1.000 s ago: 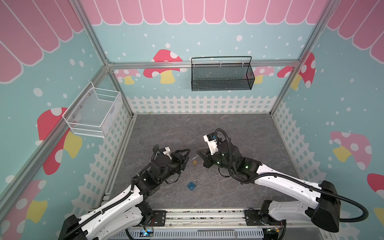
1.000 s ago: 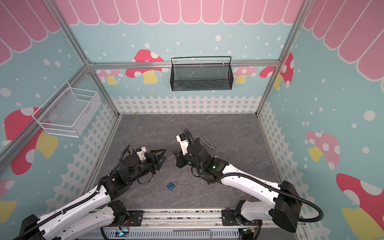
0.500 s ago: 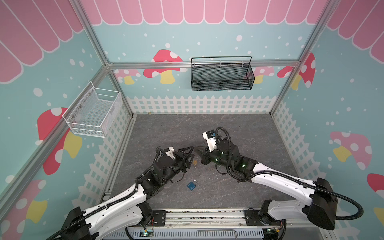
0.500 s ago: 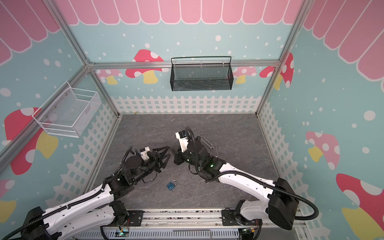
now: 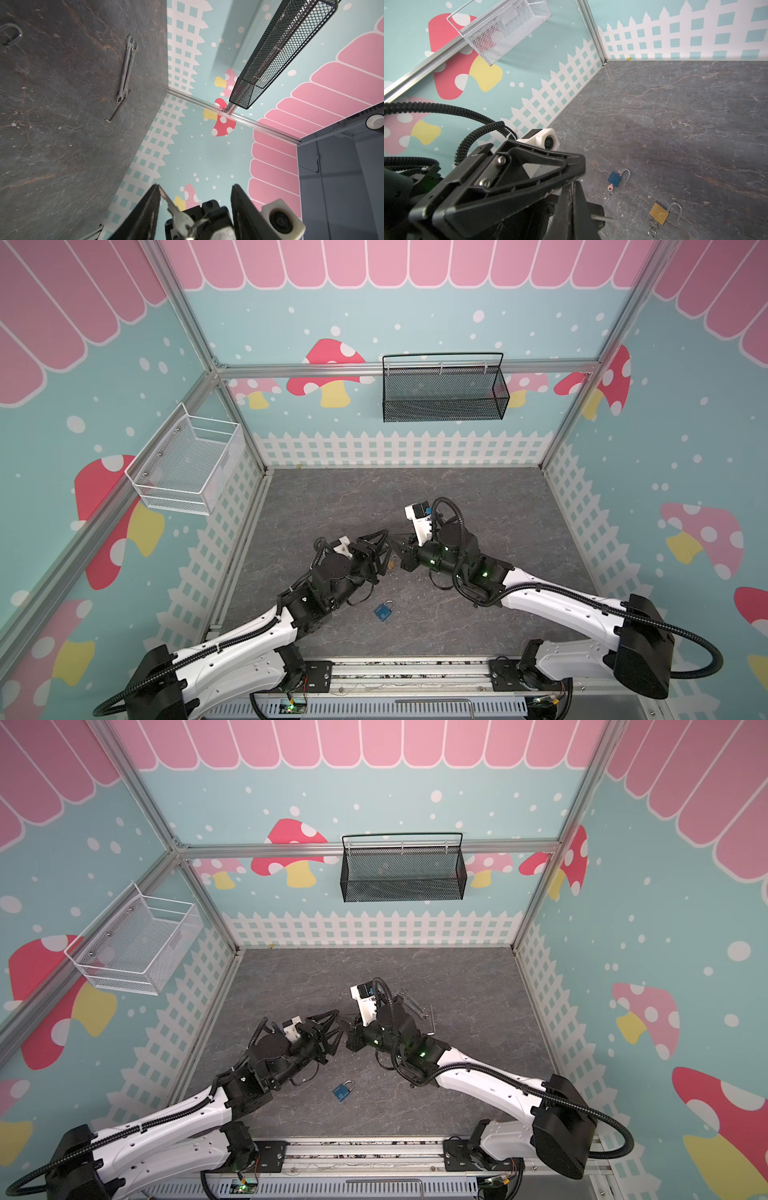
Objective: Unlock with the key
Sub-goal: 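Grasp the keys with the left gripper beside the right gripper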
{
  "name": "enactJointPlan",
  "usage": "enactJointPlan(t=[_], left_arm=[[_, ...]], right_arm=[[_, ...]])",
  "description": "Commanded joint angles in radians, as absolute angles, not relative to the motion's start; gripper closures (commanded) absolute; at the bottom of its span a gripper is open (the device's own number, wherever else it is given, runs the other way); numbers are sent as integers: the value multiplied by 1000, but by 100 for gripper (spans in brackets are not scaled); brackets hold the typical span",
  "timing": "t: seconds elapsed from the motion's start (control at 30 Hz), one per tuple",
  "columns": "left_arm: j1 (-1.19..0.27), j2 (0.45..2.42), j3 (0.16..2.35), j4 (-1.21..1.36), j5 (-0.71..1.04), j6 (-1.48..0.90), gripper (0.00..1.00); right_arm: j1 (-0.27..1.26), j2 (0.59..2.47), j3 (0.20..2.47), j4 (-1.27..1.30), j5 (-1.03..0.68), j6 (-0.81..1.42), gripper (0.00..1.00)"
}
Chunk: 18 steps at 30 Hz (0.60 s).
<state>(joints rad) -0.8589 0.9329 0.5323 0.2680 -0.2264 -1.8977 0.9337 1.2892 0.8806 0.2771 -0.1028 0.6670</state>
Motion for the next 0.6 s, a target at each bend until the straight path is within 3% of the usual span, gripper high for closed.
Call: enactJointPlan(t=[0.0, 0.43, 0.57], left_arm=[[-871, 919, 514, 286, -295, -1963, 46], [-877, 860, 509, 223, -353, -1965, 52], [-879, 867, 508, 242, -344, -1960, 58]], right_arm=[[931, 1286, 850, 347, -129, 690, 100], [932, 1242, 837, 351, -132, 668, 100], [931, 1259, 854, 341, -141, 667, 100]])
